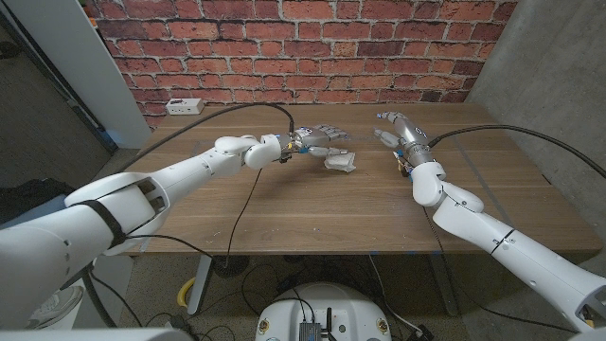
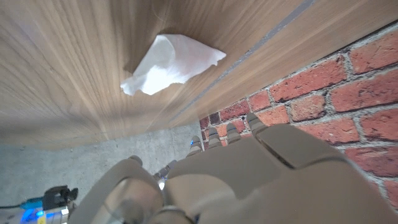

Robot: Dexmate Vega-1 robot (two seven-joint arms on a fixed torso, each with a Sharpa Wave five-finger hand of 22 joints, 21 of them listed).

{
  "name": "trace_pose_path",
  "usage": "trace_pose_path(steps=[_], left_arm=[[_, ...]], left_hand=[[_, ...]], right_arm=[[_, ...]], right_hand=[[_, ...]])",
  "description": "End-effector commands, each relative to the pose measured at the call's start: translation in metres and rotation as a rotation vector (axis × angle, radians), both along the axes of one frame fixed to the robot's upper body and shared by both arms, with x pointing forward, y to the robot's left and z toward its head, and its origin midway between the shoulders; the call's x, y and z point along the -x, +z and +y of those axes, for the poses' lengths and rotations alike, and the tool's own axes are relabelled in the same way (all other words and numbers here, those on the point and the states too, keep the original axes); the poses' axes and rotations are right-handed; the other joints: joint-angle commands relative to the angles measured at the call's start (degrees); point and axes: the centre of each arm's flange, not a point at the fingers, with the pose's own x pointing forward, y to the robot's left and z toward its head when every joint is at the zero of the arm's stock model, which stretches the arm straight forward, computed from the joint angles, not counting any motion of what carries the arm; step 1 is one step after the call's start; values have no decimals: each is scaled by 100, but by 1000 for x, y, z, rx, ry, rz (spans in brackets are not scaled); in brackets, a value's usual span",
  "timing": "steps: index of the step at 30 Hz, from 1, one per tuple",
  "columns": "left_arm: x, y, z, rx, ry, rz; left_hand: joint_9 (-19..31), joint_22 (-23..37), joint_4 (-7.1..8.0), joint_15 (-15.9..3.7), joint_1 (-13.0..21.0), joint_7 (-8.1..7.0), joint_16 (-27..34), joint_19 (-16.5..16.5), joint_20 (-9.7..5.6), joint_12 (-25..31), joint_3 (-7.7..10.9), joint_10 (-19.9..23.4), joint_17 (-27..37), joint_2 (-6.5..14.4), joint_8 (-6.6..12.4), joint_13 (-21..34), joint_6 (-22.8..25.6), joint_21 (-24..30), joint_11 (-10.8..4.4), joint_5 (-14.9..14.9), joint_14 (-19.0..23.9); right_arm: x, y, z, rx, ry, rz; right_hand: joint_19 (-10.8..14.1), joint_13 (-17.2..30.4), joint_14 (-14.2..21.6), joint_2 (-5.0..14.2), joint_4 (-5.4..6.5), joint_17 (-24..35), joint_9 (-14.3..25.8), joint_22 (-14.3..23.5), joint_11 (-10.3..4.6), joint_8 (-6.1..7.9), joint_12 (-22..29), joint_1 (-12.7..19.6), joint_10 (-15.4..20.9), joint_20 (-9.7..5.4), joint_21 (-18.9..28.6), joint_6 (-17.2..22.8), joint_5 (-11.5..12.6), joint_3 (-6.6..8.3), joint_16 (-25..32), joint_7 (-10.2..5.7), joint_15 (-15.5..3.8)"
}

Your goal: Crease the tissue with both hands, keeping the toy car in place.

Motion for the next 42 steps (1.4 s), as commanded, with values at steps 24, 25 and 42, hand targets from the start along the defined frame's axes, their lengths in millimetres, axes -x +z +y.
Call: trace_pose_path(steps=[24,25,42], left_arm=[[16,0,77,576,-118,189],[16,-1,80,586,-123,194],[16,-25,129,913,-286,331]], left_hand=[[-2,-4,-108,58,253,-137,-38,-653,171,-28,165,-695,-13,514,-21,5,-566,211,15,49,-859],[-3,-4,-106,70,264,-169,-44,-643,190,-37,182,-696,-13,531,-29,4,-557,211,34,55,-849],[-37,-72,26,-549,661,708,-223,374,-1187,-332,1715,-399,-31,871,-241,-44,-254,371,59,95,-424]], right_arm=[[-5,-11,9,-301,263,-33],[-5,-11,10,-310,273,-34],[-3,-27,24,-525,449,-83]], right_hand=[[127,15,51,18,-15,13,10,7,65,3,-6,-59,-18,6,31,6,14,62,-2,62,126],[131,15,56,19,-15,13,10,7,69,3,-7,-62,-20,10,32,4,14,64,0,65,131],[434,-2,55,196,319,81,17,0,118,-39,-65,-697,-172,-871,82,-165,-26,-53,13,227,81]])
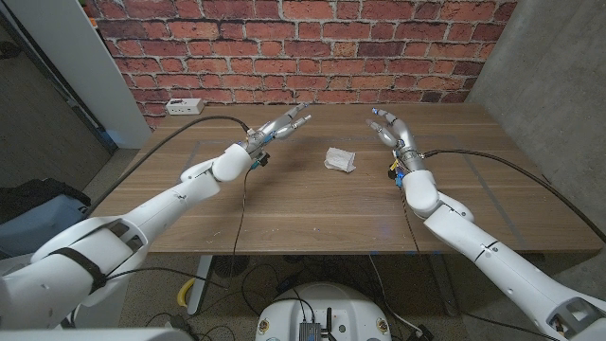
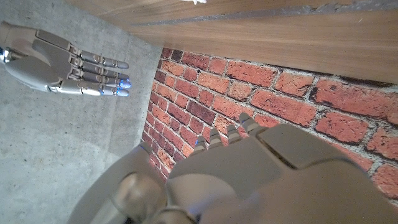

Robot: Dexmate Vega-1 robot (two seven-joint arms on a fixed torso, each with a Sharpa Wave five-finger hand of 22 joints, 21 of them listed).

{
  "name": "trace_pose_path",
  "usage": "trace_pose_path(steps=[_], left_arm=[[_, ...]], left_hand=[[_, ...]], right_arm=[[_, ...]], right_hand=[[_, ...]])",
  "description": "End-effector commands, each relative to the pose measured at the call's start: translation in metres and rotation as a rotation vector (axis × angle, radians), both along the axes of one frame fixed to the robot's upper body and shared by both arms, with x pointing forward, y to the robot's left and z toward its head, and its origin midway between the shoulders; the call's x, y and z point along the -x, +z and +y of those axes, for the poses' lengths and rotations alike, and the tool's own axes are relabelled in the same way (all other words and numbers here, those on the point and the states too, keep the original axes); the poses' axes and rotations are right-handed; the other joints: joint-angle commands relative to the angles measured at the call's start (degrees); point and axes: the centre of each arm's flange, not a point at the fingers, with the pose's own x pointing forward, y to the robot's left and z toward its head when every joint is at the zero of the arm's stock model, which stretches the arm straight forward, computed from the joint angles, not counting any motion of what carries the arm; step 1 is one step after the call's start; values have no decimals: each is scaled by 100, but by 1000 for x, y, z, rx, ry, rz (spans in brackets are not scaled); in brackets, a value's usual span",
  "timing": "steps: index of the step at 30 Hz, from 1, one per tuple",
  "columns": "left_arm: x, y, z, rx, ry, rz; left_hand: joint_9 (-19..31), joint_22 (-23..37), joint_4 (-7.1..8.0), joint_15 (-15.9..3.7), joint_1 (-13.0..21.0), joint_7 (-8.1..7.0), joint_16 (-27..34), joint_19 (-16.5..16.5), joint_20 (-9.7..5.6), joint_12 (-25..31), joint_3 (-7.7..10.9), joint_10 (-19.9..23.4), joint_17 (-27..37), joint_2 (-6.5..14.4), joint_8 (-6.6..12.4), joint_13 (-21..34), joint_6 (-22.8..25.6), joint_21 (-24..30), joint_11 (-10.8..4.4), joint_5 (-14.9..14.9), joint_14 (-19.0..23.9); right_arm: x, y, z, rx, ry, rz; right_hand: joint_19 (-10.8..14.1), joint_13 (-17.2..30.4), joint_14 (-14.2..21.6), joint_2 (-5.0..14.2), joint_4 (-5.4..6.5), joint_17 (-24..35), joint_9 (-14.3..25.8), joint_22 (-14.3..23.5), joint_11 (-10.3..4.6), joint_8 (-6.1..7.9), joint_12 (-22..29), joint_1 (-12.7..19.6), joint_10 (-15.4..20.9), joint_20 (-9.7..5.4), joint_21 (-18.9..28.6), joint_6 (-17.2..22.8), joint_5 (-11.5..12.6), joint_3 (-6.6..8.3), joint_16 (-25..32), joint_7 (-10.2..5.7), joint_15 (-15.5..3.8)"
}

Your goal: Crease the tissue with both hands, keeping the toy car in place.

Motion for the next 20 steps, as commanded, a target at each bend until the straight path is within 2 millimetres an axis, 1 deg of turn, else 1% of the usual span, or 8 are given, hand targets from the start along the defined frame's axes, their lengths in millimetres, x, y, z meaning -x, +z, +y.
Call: trace_pose_path(steps=[1,3,5,6,7,11,15,20], left_arm=[[-2,-18,33,261,-120,80],[-1,-20,36,297,-143,91],[0,-21,40,351,-178,101],[0,-21,40,352,-182,102],[1,-22,43,386,-205,109],[4,-25,52,449,-238,133],[4,-33,63,506,-239,169],[-2,-42,76,573,-226,216]], left_hand=[[2,-6,19,-148,107,15,-42,66,-146,-100,466,-439,-5,642,-56,-1,-278,-2,21,-36,-454],[1,-8,30,-146,118,17,-56,59,-135,-131,582,-480,-3,629,-86,0,-350,-21,24,-53,-480],[2,-8,49,-145,100,11,-79,41,-177,-163,674,-533,2,607,-101,2,-405,-45,10,-71,-549],[3,-8,53,-141,93,13,-86,34,-190,-172,707,-549,3,601,-103,3,-420,-55,4,-78,-573],[3,-8,54,-135,89,14,-89,29,-197,-174,718,-551,3,597,-103,3,-424,-60,-1,-81,-583],[2,-9,52,-152,76,-11,-84,29,-227,-179,759,-553,3,577,-101,3,-429,-71,-39,-95,-583],[2,-11,44,-143,68,-2,-74,42,-213,-172,797,-523,2,567,-93,3,-419,-77,-31,-109,-564],[2,-13,34,-156,57,-14,-74,49,-221,-182,839,-534,1,545,-91,3,-419,-90,-55,-125,-566]], right_arm=[[3,-9,7,-143,117,-39],[3,-10,6,-172,142,-48],[2,-13,3,-221,157,-68],[2,-13,3,-222,159,-70],[3,-15,0,-267,169,-88],[5,-20,-8,-332,165,-128],[10,-24,-12,-372,125,-143],[16,-24,-5,-393,118,-149]], right_hand=[[97,-5,-71,138,272,57,19,8,-5,-39,-13,-393,-58,-200,34,-102,-25,-84,9,89,-86],[129,-11,-97,151,436,66,23,5,-10,-48,-19,-638,-83,-256,31,-178,-14,-171,1,139,-101],[149,-16,-122,125,584,68,23,2,-16,-61,-27,-873,-115,-294,23,-270,7,-270,-10,178,-121],[170,-19,-121,100,637,67,23,0,-16,-68,-28,-964,-125,-316,24,-317,16,-314,-12,199,-119],[182,-22,-138,21,709,59,21,-4,-2,-69,-32,-1116,-146,-324,15,-378,29,-403,-26,228,-113],[199,-25,-179,-125,793,40,17,-12,49,-59,-45,-1335,-203,-326,-3,-435,56,-546,-55,262,-73],[189,-26,-197,-175,816,31,15,-14,57,-55,-41,-1406,-206,-309,-16,-451,67,-594,-67,288,-56],[152,-27,-218,-212,825,19,11,-16,91,-56,-38,-1452,-208,-286,-39,-476,83,-625,-82,301,-34]])
